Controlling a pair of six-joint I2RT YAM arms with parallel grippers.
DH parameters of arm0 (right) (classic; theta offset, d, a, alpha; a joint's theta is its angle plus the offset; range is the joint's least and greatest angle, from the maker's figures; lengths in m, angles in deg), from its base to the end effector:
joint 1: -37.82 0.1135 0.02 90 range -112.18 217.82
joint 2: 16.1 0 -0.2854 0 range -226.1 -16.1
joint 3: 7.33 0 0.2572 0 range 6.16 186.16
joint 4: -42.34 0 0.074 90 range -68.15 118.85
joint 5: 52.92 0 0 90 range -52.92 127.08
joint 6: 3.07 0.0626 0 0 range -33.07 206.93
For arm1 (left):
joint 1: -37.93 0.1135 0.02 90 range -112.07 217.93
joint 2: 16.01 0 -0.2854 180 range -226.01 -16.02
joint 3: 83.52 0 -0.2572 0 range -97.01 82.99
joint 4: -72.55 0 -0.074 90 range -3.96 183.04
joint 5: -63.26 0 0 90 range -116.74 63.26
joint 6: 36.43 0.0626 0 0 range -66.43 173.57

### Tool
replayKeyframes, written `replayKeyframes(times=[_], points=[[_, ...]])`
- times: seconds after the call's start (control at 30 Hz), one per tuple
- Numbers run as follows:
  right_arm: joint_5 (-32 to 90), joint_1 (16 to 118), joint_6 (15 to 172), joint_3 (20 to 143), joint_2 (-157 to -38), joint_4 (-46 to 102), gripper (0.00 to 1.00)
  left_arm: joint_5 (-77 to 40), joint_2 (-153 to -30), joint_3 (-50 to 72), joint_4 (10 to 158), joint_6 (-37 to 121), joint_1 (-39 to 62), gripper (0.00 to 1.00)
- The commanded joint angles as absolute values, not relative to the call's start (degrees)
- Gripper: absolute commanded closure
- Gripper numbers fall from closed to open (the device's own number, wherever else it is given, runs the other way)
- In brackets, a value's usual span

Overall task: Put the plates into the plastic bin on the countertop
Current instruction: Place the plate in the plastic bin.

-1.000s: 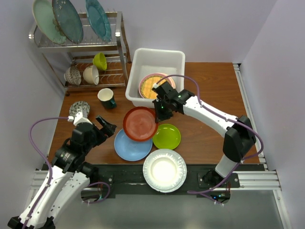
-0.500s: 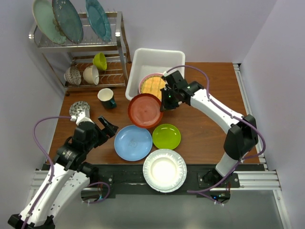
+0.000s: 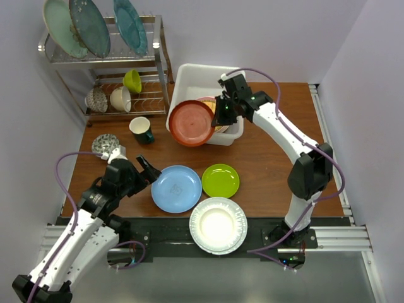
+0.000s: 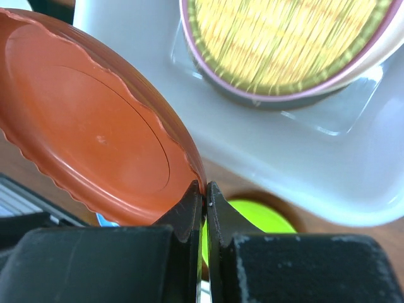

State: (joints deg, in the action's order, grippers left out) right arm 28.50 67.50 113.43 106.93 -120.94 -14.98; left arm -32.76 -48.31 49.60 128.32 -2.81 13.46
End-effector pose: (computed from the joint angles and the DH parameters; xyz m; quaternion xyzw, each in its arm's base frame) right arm 0.3759 0.2250 0.3306 -0.0527 0.9295 0.2302 0.2831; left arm 0.1212 -0.0480 0.2410 -0.2708 0.8684 -0.2312 0.3451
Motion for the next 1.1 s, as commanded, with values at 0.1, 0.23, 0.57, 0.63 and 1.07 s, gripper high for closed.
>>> replayKeyframes(times=[0.1, 0.23, 0.57, 0.63, 1.07], points=[[26.8, 63.8, 113.9, 115.1, -124.6, -15.5, 1.0, -30.8, -49.0, 50.6, 123.7, -1.6, 13.2, 0.0], [26.0, 61.8, 114.1, 116.4, -126.0, -14.4, 1.0, -30.3, -49.7, 50.9, 123.1, -1.4, 13.1, 0.0], [22.1, 56.8, 117.2, 117.9, -130.5, -9.7, 1.0, -29.6, -49.8, 51.9, 121.7, -2.1, 13.2, 0.0], [21.6, 56.2, 117.4, 119.9, -132.7, -9.9, 1.0, -29.6, -49.5, 51.9, 121.9, -2.1, 13.2, 0.0], [20.7, 55.1, 118.3, 126.7, -142.2, -11.5, 1.0, -28.6, -50.4, 52.8, 121.3, -2.0, 13.2, 0.0]])
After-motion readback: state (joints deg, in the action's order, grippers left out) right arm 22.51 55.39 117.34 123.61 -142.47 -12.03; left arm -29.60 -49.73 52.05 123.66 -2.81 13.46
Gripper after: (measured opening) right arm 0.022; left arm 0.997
